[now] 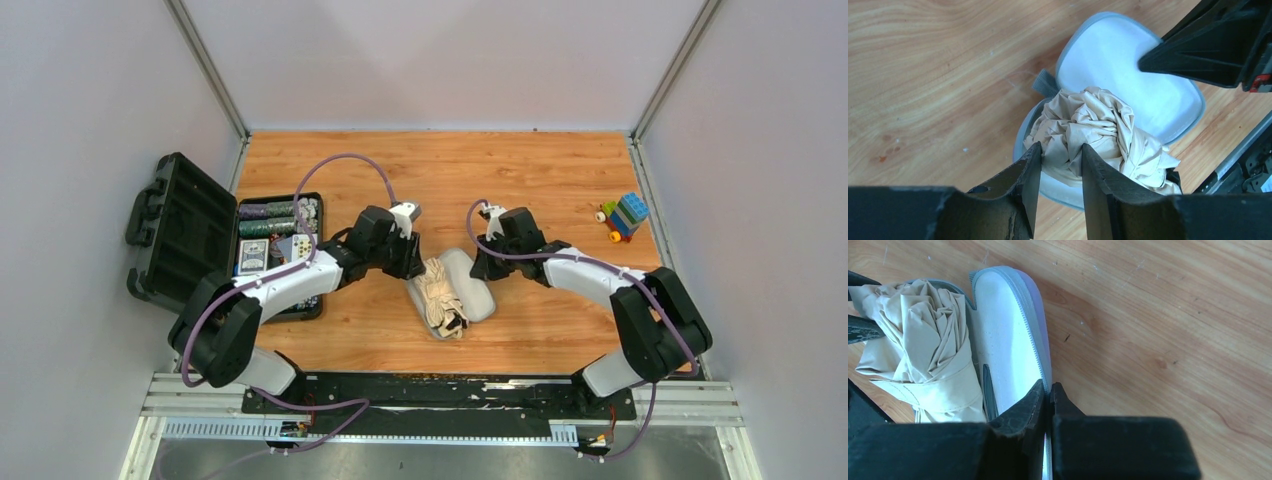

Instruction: Put away the umbrella

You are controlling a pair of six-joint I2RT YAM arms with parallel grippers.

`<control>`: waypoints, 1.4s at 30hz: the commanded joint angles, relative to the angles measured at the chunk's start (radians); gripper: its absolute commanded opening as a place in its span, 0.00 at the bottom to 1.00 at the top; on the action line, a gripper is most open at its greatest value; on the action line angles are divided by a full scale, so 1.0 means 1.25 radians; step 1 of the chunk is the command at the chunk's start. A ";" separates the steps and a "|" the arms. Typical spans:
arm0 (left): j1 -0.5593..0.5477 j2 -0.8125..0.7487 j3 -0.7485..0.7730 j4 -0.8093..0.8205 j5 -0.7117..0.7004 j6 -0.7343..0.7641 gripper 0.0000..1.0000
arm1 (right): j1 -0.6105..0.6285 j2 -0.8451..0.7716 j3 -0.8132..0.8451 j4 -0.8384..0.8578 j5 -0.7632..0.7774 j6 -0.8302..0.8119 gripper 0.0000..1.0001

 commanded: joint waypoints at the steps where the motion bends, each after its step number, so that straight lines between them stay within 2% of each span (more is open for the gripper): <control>1: -0.012 -0.018 0.016 -0.071 -0.014 -0.045 0.41 | -0.001 -0.055 -0.013 0.073 0.061 0.032 0.00; 10: -0.023 0.040 0.057 -0.155 -0.055 -0.081 0.40 | 0.001 -0.092 -0.030 0.073 0.105 0.042 0.00; 15: -0.030 0.085 0.067 -0.161 -0.055 -0.096 0.45 | 0.006 -0.099 -0.031 0.080 0.070 0.047 0.01; 18: -0.030 0.065 0.077 -0.181 -0.074 -0.099 0.62 | 0.009 -0.122 -0.023 0.056 0.003 0.062 0.14; 22: -0.029 -0.027 0.080 -0.225 -0.124 -0.111 0.82 | 0.008 -0.180 -0.031 0.045 -0.131 0.087 0.45; 23: -0.029 -0.050 0.072 -0.232 -0.135 -0.118 0.83 | 0.009 -0.193 -0.038 0.043 -0.154 0.094 0.50; 25: -0.029 -0.095 0.042 -0.217 -0.140 -0.135 0.85 | 0.010 -0.213 -0.053 0.045 -0.196 0.112 0.54; 33: -0.029 -0.216 -0.181 0.023 -0.061 -0.252 0.91 | 0.038 -0.253 -0.111 0.095 -0.262 0.187 0.55; 35: -0.030 -0.238 -0.228 0.101 -0.037 -0.292 0.91 | 0.037 -0.282 -0.087 0.034 -0.186 0.150 0.60; 39: -0.034 -0.250 -0.289 0.185 -0.050 -0.337 0.88 | 0.030 -0.335 -0.046 -0.035 0.021 0.073 0.80; 40: -0.034 -0.246 -0.300 0.212 -0.055 -0.338 0.88 | 0.023 -0.330 -0.045 -0.032 0.047 0.061 0.84; 42: -0.035 -0.229 -0.315 0.270 -0.055 -0.335 0.88 | -0.012 -0.301 -0.047 -0.005 0.009 0.037 0.91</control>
